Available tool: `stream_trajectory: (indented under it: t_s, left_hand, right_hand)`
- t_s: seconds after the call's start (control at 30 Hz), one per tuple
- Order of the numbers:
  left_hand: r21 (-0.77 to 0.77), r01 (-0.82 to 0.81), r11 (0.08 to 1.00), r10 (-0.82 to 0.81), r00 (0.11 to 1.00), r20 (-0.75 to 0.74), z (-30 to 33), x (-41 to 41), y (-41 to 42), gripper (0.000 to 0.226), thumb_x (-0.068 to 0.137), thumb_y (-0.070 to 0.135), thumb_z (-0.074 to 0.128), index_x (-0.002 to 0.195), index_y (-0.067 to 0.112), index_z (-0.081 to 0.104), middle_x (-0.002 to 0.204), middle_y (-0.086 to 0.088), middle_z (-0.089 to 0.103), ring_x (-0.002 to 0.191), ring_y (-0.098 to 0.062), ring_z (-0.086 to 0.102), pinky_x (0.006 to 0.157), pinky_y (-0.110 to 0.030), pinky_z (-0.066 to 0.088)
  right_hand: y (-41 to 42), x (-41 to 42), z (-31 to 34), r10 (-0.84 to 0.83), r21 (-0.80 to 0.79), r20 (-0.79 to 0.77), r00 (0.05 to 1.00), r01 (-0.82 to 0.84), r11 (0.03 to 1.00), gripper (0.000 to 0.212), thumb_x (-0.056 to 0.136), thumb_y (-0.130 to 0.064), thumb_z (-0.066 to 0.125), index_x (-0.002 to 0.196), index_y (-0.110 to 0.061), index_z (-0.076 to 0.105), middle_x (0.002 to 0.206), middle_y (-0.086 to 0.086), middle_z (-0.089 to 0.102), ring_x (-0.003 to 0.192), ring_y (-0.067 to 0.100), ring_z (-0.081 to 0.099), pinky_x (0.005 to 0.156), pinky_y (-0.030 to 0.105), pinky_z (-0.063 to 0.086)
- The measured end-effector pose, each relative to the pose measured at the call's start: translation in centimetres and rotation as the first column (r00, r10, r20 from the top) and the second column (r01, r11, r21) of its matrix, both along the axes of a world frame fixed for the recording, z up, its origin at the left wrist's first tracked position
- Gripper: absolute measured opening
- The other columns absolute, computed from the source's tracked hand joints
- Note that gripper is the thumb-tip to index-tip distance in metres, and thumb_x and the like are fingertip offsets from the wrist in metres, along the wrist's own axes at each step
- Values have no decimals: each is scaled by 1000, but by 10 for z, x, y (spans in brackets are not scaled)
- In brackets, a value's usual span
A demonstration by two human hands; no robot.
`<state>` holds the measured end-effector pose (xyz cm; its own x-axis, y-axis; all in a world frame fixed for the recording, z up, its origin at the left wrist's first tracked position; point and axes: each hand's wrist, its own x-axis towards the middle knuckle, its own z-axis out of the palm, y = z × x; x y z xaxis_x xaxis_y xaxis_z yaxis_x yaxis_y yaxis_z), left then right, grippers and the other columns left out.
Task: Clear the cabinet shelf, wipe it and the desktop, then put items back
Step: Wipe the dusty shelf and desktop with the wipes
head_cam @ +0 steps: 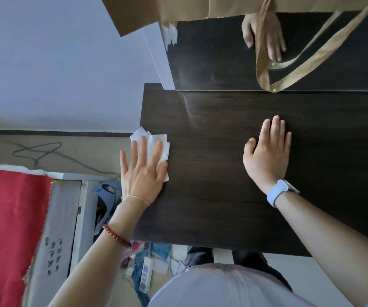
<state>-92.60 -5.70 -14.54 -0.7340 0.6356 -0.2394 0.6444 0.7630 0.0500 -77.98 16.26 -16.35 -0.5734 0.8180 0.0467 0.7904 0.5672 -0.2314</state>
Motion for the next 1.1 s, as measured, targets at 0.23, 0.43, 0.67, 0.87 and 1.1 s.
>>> stream_trajectory:
  t_s: [0.23,0.43,0.67,0.87,1.1]
  left_hand:
    - [-41,499,866,-498,867,33,2,66,-61,51,94,50,19,142,33,23,150,-8,29,138,-29,24,111,-47,10]
    - [1,88,996,-88,995,-47,-6,39,-50,54,92,49,5,141,31,-6,151,5,-6,140,-16,-9,110,-47,-14]
    - [59,488,871,-489,872,4,-5,124,-68,52,92,42,28,142,30,24,148,0,32,138,-21,18,110,-51,6]
    - [23,-217,976,218,975,-46,-5,104,-75,61,86,49,-7,143,28,-6,154,5,-4,143,-17,-5,110,-43,-18]
    - [59,130,990,-131,991,30,1,183,-18,55,92,40,23,141,14,28,147,-9,35,134,-32,33,105,-51,32]
  right_hand:
    - [-3,-1,2,17,-10,18,1000,-17,1000,57,88,-23,30,138,5,31,148,25,25,139,36,19,113,49,12]
    - [-22,16,9,163,-86,50,985,-158,984,51,93,-13,40,140,2,29,150,24,21,140,35,16,114,48,10]
    - [-98,72,9,409,-123,58,911,-400,908,50,88,-15,39,136,-1,38,147,22,31,137,35,25,112,48,16]
    - [-102,114,11,540,-150,14,841,-532,833,51,85,-19,29,133,-9,45,143,12,41,134,28,34,110,39,14]
    - [-82,160,14,498,-136,20,867,-491,860,51,85,-19,28,132,-13,47,142,11,44,133,29,37,110,46,21]
